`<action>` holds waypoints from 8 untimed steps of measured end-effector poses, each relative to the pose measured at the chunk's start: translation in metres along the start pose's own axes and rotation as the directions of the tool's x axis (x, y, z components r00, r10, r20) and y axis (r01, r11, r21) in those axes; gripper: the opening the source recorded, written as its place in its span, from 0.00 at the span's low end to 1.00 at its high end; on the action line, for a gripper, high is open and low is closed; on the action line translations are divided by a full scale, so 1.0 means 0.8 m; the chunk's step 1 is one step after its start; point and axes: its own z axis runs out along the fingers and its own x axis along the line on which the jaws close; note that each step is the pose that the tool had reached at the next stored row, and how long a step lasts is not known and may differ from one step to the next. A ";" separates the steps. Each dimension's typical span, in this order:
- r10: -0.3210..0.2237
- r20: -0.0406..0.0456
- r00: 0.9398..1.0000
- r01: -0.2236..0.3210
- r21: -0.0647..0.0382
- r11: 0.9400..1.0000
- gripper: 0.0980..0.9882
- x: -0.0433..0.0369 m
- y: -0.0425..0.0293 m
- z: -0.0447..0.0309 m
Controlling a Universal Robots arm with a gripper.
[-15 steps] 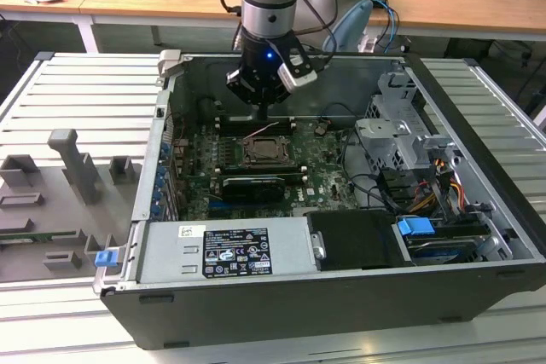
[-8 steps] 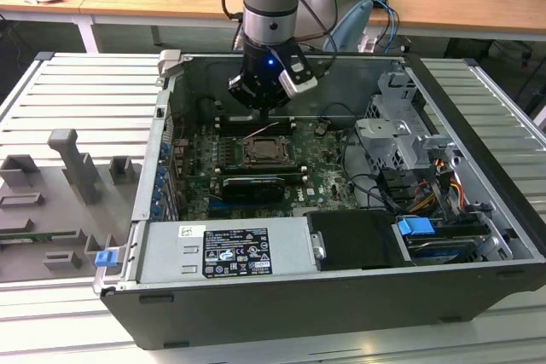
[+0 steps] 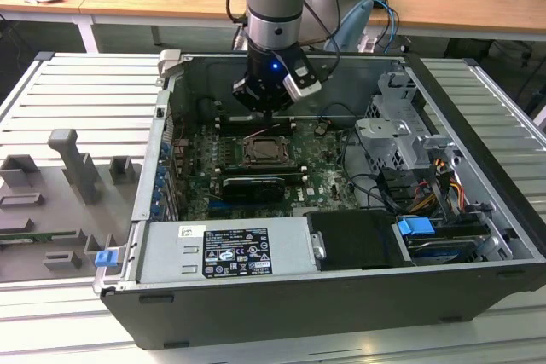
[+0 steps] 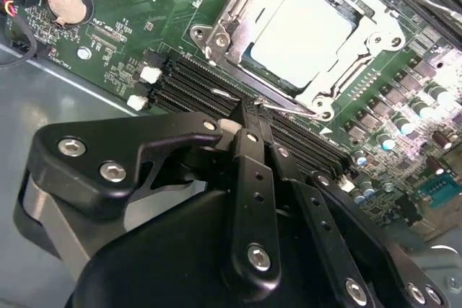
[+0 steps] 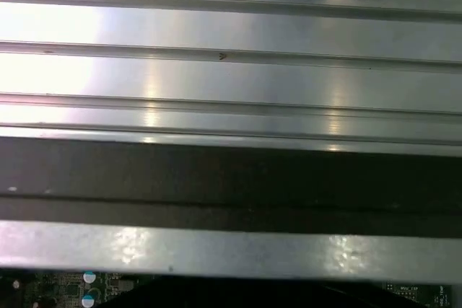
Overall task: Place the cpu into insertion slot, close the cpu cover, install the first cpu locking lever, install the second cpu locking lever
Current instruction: 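Install the first cpu locking lever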
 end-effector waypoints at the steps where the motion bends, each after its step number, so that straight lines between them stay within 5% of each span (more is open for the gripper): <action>1: 0.000 0.000 1.000 0.000 0.000 1.000 0.01 -0.001 -0.0001 0.0010; 8: 0.000 0.000 1.000 0.000 0.000 1.000 0.01 -0.010 -0.0013 0.0127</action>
